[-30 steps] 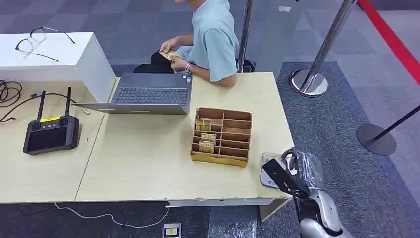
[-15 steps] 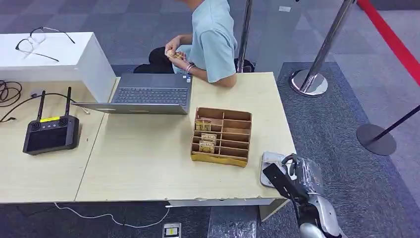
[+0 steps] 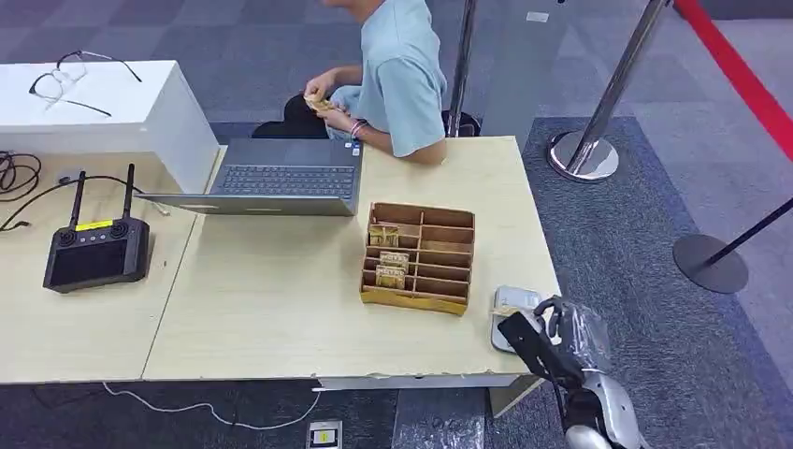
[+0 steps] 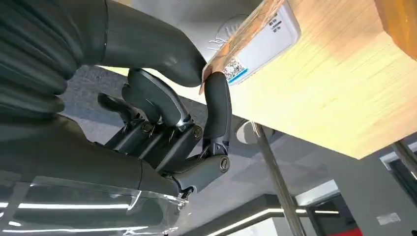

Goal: Pass the card to the sensor for recognition and then transmit it.

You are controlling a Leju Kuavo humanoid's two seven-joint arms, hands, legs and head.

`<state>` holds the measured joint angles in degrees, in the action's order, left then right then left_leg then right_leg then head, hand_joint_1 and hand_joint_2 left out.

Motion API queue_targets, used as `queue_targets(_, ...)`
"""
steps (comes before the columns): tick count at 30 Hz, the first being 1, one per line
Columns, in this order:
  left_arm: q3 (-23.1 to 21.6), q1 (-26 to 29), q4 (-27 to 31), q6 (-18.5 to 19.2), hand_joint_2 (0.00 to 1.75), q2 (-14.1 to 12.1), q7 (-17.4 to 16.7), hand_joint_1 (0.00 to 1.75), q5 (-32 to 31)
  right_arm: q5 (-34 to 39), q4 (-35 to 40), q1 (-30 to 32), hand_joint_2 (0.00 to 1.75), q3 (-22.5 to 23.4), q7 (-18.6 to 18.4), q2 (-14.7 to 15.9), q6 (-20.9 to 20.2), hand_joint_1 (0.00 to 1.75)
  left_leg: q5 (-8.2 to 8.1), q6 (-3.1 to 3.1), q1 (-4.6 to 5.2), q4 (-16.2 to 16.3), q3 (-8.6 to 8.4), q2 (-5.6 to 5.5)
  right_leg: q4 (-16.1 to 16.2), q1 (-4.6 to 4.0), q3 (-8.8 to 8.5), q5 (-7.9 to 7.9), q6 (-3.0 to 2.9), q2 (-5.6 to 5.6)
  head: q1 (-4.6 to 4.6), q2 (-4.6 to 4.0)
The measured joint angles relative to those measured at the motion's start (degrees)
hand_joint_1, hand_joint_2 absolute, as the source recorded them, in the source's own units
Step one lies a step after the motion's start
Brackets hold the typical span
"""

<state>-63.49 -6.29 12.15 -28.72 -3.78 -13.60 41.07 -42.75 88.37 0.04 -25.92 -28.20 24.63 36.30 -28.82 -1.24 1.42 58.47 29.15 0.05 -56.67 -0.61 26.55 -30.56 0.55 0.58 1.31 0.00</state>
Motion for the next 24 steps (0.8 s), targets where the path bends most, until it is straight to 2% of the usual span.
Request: queue_targets(24, 0.02, 0.0, 0.0, 0.02, 1.75, 0.0, 0.46, 0.0, 0.17, 0.09, -0.11, 0.43, 1.75, 0.0, -0.28, 0.28, 0.4, 1.75, 0.0, 0.0, 0.0, 0.0, 0.01, 0.0, 0.0, 0.0, 0.01, 0.0, 0.0, 0.0, 0.02, 0.0)
